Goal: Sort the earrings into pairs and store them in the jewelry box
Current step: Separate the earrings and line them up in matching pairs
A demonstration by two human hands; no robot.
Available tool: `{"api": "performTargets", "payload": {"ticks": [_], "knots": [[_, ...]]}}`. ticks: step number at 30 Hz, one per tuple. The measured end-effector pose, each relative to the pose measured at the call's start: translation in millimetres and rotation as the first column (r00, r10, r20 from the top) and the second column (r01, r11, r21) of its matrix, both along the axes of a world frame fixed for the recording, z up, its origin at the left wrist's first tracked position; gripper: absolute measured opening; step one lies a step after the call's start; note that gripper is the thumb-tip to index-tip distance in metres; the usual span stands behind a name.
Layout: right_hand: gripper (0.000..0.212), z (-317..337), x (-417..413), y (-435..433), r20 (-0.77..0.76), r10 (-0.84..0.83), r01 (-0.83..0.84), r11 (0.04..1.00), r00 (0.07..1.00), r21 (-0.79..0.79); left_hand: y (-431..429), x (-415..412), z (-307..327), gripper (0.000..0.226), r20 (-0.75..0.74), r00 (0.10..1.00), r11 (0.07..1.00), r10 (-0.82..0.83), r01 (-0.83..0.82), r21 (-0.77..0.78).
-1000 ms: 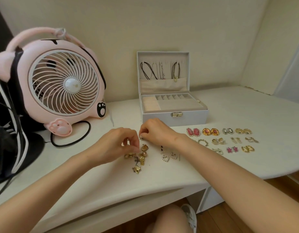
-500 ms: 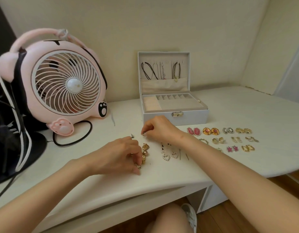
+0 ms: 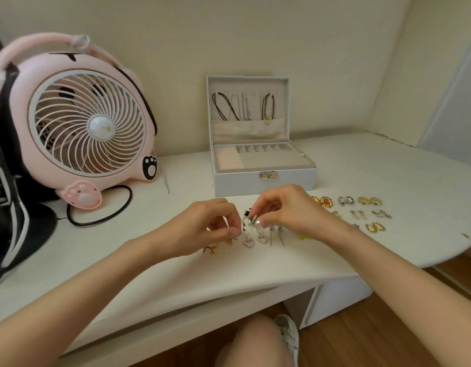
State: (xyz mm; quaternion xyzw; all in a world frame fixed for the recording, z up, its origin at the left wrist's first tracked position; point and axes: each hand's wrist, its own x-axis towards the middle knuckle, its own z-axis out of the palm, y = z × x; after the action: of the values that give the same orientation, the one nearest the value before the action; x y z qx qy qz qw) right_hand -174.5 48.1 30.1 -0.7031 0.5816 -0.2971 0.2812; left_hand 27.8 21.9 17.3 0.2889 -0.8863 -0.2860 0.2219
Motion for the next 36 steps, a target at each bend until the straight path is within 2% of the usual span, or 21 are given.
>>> {"api": "performTargets", "payload": {"ticks": [4,9,13,22,32,36], "knots": [[0.019,-10,-11,21,-0.024,0.003,-0.002,1.000,1.000,0.026,2,-14,-4,0.007,-0.011,0.998,0.995,0.057,-0.056,0.082],[0.015,-18,-13,37,-0.063,0.003,-0.003,1.000,0.998,0.007,7,-24,-7,0.007,0.067,0.997,0.988,0.039,-0.048,0.144],[0.013,-21,-15,40,-0.085,0.004,-0.003,1.000,0.996,0.002,10,-30,-9,0.008,0.174,0.984,1.000,0.024,-0.025,0.005],[0.014,-27,-10,38,-0.144,-0.015,0.011,1.000,0.989,-0.028,13,-36,-13,0.005,0.260,0.965,0.991,0.033,0.003,-0.136],[0.022,-27,-12,37,-0.166,-0.003,-0.002,1.000,0.986,-0.027,11,-35,-15,0.007,0.248,0.967,0.984,0.062,-0.018,-0.176],[0.016,-22,-15,36,-0.147,-0.038,0.028,0.997,0.988,-0.067,9,-29,-14,0.007,0.207,0.974,0.984,0.089,-0.053,-0.170]]}}
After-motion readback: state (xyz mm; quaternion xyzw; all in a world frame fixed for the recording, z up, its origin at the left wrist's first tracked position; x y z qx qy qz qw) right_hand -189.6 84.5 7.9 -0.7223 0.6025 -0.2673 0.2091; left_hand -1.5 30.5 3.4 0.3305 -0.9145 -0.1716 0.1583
